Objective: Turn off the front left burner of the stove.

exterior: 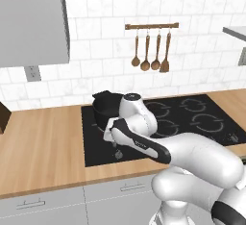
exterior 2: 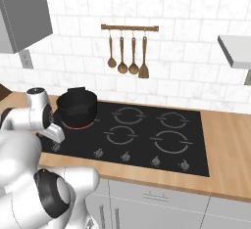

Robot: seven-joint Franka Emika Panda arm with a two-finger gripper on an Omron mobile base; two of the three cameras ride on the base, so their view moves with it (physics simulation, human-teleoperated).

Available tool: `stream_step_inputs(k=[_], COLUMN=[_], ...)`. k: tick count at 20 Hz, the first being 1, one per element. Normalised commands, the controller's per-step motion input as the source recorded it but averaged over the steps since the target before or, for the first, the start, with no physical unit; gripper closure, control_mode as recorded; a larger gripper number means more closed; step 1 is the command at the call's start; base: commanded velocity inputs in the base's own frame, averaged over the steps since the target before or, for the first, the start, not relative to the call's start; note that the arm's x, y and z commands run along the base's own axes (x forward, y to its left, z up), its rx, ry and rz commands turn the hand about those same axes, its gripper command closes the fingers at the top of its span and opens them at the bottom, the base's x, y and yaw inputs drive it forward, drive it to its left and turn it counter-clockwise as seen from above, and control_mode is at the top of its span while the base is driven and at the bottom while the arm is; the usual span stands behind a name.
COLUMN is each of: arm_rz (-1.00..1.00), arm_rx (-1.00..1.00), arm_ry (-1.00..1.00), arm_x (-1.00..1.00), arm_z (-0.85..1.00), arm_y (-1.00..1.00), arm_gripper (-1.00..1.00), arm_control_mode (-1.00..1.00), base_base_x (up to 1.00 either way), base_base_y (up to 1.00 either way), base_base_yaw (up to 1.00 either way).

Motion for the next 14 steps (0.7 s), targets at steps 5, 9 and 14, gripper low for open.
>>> stream_step_inputs(k=[5, 9, 14], arm_rz=[0.00, 0.00, 0.00], arm_rx=[0.00, 0.00, 0.00], arm_ry=[0.00, 0.00, 0.00], arm_x=[0.18, 0.17, 0.13], arm_z=[-0.25, -0.19, -0.21], arm_y=[0.00, 0.00, 0.00], arm_gripper=[-1.00, -1.00, -1.00], arm_control_mode=[-1.00, -1.00, -1.00], base_base_x=[0.00, 0.00, 0.00], base_base_y=[0.00, 0.00, 0.00], base_base_yaw=[0.00, 0.00, 0.00])
